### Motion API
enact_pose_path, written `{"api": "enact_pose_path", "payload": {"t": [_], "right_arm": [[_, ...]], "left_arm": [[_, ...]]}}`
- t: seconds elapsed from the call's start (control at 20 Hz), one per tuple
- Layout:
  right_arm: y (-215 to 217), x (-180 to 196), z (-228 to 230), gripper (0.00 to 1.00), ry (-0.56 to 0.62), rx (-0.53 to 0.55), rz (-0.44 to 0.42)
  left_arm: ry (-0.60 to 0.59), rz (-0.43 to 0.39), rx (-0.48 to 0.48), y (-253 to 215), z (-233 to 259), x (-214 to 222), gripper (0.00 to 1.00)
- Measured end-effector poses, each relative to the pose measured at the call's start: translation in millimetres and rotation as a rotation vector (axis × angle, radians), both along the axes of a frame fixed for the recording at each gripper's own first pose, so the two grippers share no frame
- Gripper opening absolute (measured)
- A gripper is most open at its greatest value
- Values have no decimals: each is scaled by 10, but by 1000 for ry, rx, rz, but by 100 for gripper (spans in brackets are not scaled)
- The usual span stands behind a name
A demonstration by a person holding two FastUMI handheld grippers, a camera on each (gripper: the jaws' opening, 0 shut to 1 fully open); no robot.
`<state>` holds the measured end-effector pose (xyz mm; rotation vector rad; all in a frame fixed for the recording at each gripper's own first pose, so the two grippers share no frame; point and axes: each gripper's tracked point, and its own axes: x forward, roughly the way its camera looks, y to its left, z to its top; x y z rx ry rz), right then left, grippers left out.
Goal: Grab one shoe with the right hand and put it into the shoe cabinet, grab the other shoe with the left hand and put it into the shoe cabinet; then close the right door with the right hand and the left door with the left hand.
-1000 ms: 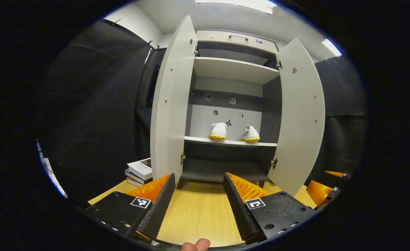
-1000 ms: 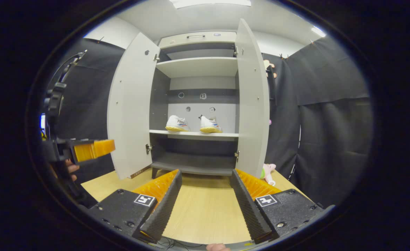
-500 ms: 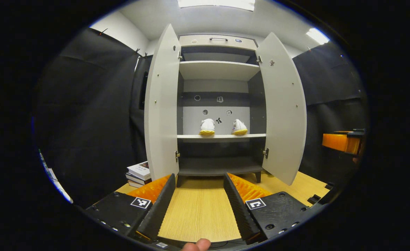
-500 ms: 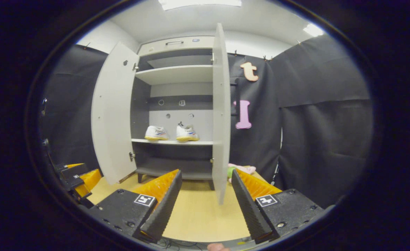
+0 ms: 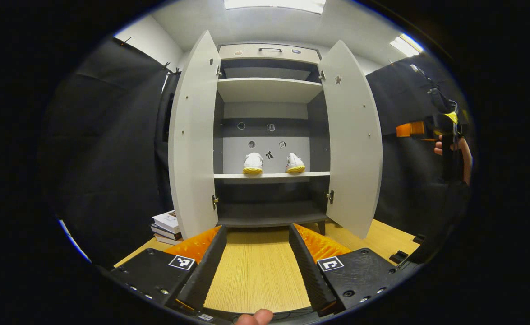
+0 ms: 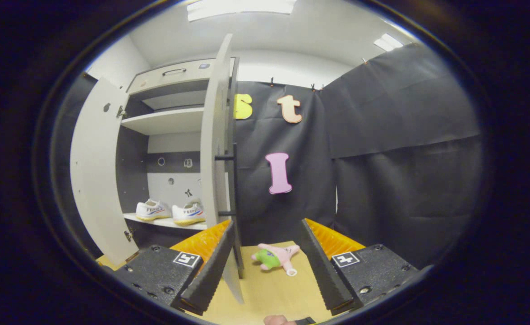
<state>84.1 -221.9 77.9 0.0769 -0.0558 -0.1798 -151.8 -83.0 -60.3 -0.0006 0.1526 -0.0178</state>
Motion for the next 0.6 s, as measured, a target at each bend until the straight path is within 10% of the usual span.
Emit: {"api": "enact_pose_path", "payload": {"t": [0.6], "right_arm": [[-362, 875, 329, 92, 13, 3, -31]], "left_arm": [[62, 22, -8, 24, -223, 62, 83]]}}
